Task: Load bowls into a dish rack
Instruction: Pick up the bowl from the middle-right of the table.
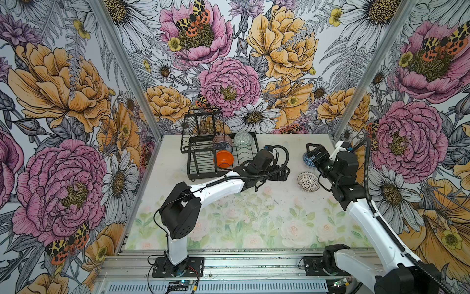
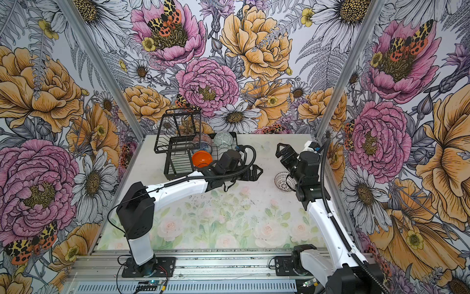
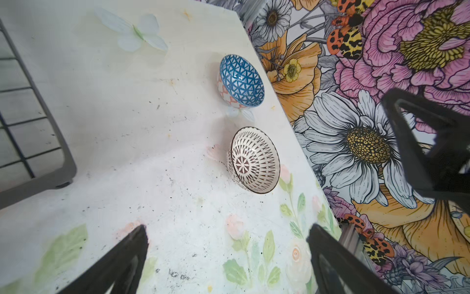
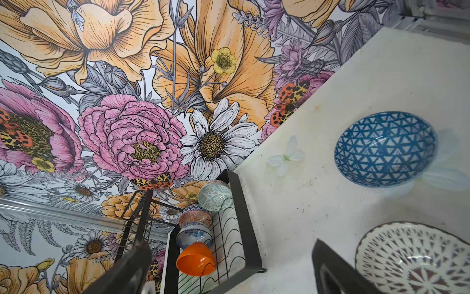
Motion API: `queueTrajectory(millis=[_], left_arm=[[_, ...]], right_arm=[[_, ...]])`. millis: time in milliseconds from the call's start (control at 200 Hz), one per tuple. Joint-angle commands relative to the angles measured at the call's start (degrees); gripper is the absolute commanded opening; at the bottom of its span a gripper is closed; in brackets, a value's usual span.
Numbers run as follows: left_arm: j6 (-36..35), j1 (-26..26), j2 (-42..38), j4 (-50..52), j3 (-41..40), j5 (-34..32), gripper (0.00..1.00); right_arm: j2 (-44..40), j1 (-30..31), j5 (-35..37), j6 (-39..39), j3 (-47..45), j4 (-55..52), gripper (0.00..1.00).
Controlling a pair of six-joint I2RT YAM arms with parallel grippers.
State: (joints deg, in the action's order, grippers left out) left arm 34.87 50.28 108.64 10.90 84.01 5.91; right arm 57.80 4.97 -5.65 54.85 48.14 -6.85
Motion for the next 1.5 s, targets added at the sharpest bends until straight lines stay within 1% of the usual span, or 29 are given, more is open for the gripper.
queueTrajectory(millis=[0,150,320,500,736,896,1036,1116,1316,1411,1496], left_arm=[[3.16,1.08,3.97,-1.73,3.33,4.75,0.99],[4.11,2.60,10.34,-1.04,9.09,7.08,0.99],[5.51,3.28,15.65,-0.26,13.21,7.56,0.99],[5.03,4.26,20.42,1.12,17.48,7.11,0.98],[4.51,4.73,25.12,2.05,21.66,5.77,0.90],[4.54,4.69,27.45,2.82,24.02,4.73,0.86],[4.37,4.56,29.30,3.64,26.21,4.18,0.78],[4.08,4.56,30.34,4.31,27.69,4.38,0.76],[3.30,4.46,31.91,5.44,29.95,4.25,0.59],[2.84,4.40,32.36,5.76,30.46,3.84,0.54],[2.58,4.31,33.16,6.69,31.68,4.02,0.48]], right_arm=[[-2.52,-0.47,0.85,-3.69,-0.78,-5.08,0.99],[-4.59,-1.44,0.30,-5.32,-0.86,-7.80,0.99],[-6.89,-3.03,-1.00,-5.37,-1.08,-9.04,0.99],[-7.95,-5.14,-3.35,-4.82,-1.64,-9.40,0.99],[-8.65,-8.09,-7.02,-3.60,-2.65,-9.40,0.99],[-9.29,-9.42,-8.23,-3.28,-3.38,-9.39,0.99],[-9.34,-10.16,-8.68,-3.00,-3.93,-9.38,0.99],[-9.14,-10.42,-8.98,-2.91,-4.10,-9.39,0.99],[-8.80,-10.73,-9.29,-2.64,-4.43,-9.30,0.99],[-8.76,-10.97,-9.66,-2.55,-4.75,-9.25,0.99],[-9.03,-11.28,-9.81,-1.91,-5.07,-9.24,0.99]])
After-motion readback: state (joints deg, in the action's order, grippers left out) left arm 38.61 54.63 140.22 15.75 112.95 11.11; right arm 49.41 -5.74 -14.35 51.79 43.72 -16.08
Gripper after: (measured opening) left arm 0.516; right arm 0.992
